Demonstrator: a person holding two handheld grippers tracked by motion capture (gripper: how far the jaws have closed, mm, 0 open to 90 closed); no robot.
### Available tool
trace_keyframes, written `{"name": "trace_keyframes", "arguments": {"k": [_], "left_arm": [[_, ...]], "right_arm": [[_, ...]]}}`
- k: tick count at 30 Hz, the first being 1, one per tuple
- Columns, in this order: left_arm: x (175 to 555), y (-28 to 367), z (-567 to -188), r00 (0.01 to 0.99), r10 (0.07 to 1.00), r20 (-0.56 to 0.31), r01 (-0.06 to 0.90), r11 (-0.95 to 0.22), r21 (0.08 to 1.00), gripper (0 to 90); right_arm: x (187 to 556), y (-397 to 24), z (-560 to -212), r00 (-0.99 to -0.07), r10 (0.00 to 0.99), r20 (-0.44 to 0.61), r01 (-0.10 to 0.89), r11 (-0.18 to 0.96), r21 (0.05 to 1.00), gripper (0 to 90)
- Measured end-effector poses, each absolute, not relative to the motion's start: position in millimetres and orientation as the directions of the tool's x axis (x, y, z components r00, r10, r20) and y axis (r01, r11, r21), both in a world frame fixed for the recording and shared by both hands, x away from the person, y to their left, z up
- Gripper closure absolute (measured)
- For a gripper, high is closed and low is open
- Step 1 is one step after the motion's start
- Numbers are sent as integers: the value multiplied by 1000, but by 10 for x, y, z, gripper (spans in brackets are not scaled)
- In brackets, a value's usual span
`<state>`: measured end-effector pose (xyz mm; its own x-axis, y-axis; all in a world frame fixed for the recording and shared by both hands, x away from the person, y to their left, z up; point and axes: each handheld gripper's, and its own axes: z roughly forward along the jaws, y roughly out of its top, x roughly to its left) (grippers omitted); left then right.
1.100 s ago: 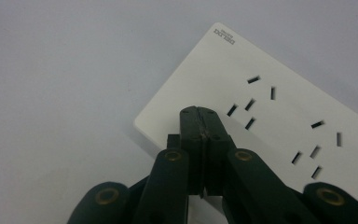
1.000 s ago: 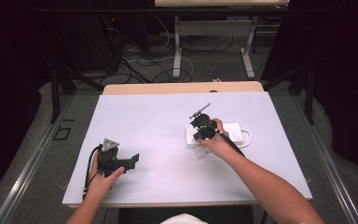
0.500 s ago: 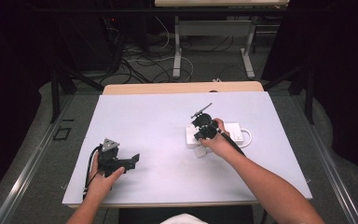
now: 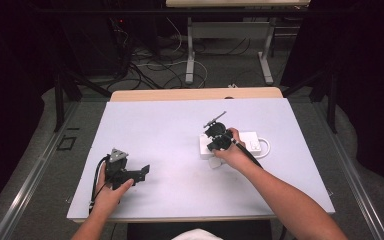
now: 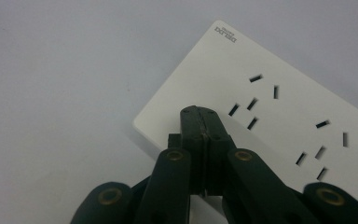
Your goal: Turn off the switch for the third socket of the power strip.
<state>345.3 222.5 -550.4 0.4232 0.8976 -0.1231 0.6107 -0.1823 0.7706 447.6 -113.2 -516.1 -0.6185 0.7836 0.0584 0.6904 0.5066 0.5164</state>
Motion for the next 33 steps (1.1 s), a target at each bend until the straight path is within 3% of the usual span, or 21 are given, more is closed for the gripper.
{"name": "trace_keyframes", "arguments": {"k": [12,13,16,33], "left_arm": [[3452,2228,-5498,427,896,-122,614,-188,766,8],[3453,2226,-5502,424,897,-122,612,-184,769,8],[3453,2226,-5504,423,898,-123,611,-182,771,8],[3454,2225,-5506,419,899,-127,611,-176,772,8]], "right_arm": [[4477,-1132,-5166,-611,789,71,696,492,523,897],[4476,-1140,-5118,-614,787,59,714,522,467,894],[4482,-1131,-5178,-613,787,72,687,486,541,885],[4491,-1146,-5154,-613,787,72,694,493,524,722]]}}
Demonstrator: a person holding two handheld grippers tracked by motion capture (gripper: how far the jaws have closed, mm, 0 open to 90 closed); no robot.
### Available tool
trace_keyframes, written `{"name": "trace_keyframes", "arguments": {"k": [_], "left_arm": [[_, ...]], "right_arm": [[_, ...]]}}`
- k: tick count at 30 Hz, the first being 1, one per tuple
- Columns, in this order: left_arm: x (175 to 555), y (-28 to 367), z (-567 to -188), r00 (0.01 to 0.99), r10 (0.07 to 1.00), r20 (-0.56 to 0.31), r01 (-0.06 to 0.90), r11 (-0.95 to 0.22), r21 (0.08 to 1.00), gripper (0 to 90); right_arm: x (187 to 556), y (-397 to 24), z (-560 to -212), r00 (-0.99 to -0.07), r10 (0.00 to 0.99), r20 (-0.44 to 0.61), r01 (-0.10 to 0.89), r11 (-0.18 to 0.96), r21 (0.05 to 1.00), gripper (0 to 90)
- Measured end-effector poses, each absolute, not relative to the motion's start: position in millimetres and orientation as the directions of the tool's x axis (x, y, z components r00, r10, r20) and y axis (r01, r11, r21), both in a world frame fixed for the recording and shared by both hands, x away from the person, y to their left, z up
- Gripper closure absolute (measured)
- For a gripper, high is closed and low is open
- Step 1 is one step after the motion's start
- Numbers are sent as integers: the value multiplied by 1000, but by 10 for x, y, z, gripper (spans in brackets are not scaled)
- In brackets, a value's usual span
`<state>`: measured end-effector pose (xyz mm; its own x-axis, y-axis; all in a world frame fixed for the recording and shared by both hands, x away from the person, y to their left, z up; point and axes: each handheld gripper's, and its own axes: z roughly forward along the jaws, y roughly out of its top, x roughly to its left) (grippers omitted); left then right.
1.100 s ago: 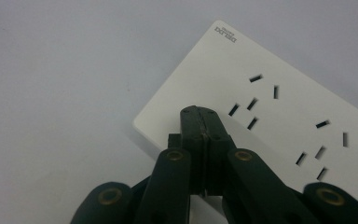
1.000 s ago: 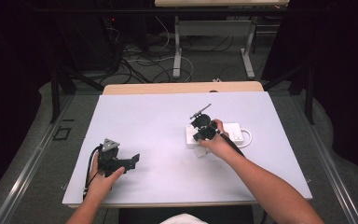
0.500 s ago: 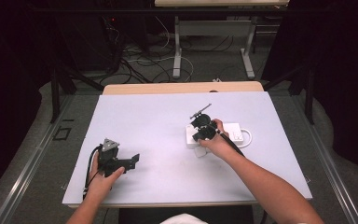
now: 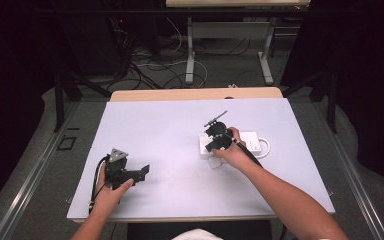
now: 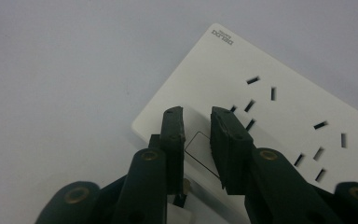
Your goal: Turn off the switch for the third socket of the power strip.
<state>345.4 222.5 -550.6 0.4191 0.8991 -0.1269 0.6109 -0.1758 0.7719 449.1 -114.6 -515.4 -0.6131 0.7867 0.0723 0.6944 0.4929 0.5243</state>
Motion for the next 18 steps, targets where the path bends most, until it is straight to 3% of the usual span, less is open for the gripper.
{"name": "trace_keyframes", "arguments": {"k": [6,15,16,18], "left_arm": [[3455,2225,-5506,420,899,-126,611,-177,771,8],[3454,2226,-5505,424,897,-123,612,-183,770,8],[3454,2226,-5505,424,897,-123,612,-183,770,8],[3456,2225,-5506,423,898,-123,612,-182,770,8]], "right_arm": [[4484,-1143,-5144,-608,791,76,699,487,525,664],[4480,-1147,-5139,-616,784,70,680,485,550,505],[4477,-1160,-5078,-618,784,56,703,519,487,478],[4477,-1157,-5095,-615,786,62,697,505,509,461]]}}
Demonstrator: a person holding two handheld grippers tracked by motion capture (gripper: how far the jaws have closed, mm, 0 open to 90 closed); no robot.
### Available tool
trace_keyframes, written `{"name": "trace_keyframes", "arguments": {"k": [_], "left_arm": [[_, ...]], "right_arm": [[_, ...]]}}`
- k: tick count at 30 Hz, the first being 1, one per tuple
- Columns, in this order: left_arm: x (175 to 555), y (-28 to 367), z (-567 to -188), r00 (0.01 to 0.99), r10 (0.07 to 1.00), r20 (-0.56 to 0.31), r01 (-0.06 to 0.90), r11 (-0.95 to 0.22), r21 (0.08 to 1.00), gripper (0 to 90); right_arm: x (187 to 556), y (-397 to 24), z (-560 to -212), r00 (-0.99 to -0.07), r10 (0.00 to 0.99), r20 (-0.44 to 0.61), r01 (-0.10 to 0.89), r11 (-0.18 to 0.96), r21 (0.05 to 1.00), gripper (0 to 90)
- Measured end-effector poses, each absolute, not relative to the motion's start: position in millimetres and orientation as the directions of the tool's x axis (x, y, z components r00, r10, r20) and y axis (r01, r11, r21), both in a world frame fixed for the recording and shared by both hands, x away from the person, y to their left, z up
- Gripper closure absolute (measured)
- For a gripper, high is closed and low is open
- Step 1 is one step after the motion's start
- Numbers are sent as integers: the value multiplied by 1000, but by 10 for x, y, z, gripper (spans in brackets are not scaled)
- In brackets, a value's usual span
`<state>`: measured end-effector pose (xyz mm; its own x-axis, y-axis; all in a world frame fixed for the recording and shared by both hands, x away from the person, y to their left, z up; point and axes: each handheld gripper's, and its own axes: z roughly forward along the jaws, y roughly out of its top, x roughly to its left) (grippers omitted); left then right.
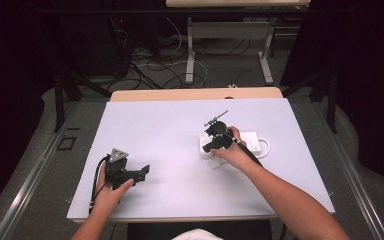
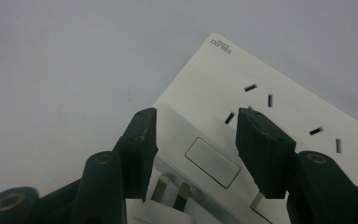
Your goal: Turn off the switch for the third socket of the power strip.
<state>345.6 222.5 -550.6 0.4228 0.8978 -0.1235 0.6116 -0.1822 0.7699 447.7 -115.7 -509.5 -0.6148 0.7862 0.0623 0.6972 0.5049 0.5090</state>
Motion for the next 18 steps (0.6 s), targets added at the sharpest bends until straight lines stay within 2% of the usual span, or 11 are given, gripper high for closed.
{"name": "trace_keyframes", "arguments": {"k": [2,4,6,13,14,15,17,18], "left_arm": [[3458,2223,-5507,423,898,-126,612,-180,770,8],[3458,2221,-5508,423,897,-126,613,-180,770,8],[3460,2214,-5510,418,899,-132,612,-171,772,8],[3459,2220,-5504,427,895,-126,617,-187,764,8],[3458,2217,-5509,422,897,-127,614,-180,769,8],[3458,2221,-5508,425,897,-125,613,-183,769,8],[3456,2221,-5507,423,897,-126,612,-181,770,8],[3456,2221,-5507,424,897,-126,612,-181,770,8]], "right_arm": [[4482,-1146,-5153,-610,788,87,673,457,581,418],[4476,-1152,-5121,-605,792,88,697,472,541,356],[4475,-1149,-5130,-601,794,86,692,464,554,337],[4469,-1153,-5123,-601,793,99,685,448,574,175],[4466,-1164,-5090,-604,790,105,701,463,543,146],[4471,-1161,-5118,-600,791,121,689,434,581,147],[4458,-1163,-5077,-588,802,109,710,447,544,146],[4464,-1174,-5093,-603,791,103,686,448,574,143]]}}
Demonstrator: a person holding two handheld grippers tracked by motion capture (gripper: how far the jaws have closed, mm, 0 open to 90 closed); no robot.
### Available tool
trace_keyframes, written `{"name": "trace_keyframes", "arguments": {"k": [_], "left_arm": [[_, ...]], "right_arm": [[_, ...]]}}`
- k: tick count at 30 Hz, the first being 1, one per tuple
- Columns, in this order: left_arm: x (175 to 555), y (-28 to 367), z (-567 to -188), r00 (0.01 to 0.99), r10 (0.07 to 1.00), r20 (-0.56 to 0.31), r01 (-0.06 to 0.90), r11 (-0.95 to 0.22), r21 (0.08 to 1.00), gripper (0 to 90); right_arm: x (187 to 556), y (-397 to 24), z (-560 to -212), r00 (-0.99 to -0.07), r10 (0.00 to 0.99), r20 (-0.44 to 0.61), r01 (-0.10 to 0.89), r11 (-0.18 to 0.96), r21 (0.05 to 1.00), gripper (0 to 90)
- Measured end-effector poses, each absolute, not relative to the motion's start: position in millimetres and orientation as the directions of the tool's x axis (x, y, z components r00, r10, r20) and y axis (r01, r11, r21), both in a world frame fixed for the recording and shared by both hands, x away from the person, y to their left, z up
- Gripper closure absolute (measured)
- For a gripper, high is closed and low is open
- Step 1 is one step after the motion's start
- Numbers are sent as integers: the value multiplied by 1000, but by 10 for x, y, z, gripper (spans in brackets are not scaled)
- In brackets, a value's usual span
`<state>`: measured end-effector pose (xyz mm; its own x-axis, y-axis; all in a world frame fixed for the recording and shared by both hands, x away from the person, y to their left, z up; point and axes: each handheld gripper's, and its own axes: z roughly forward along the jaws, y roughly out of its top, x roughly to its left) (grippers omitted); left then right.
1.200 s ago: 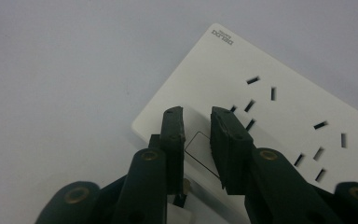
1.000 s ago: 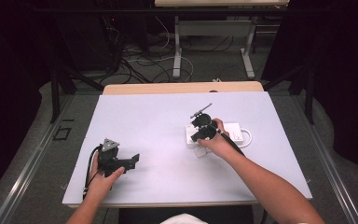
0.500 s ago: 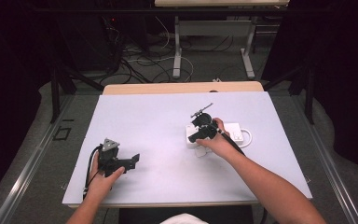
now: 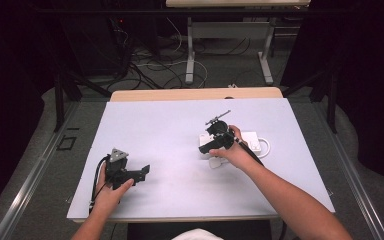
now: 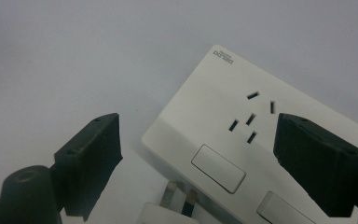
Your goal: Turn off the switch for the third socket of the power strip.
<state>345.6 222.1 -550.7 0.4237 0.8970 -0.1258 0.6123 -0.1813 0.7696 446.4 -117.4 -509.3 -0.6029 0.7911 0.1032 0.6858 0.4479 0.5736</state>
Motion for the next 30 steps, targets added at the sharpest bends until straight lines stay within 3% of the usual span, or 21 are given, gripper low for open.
{"name": "trace_keyframes", "arguments": {"k": [9,14,19,30], "left_arm": [[3457,2220,-5508,424,897,-126,612,-181,770,8],[3459,2214,-5505,425,896,-129,617,-182,765,8],[3457,2213,-5505,424,896,-129,618,-183,765,8],[3459,2206,-5513,420,898,-127,613,-178,770,8]], "right_arm": [[4460,-1218,-5054,-588,805,86,682,436,587,127],[4449,-1226,-5045,-572,810,130,701,400,591,35],[4438,-1252,-5020,-588,802,104,687,427,588,0],[4390,-1281,-4986,-596,800,71,668,444,597,0]]}}
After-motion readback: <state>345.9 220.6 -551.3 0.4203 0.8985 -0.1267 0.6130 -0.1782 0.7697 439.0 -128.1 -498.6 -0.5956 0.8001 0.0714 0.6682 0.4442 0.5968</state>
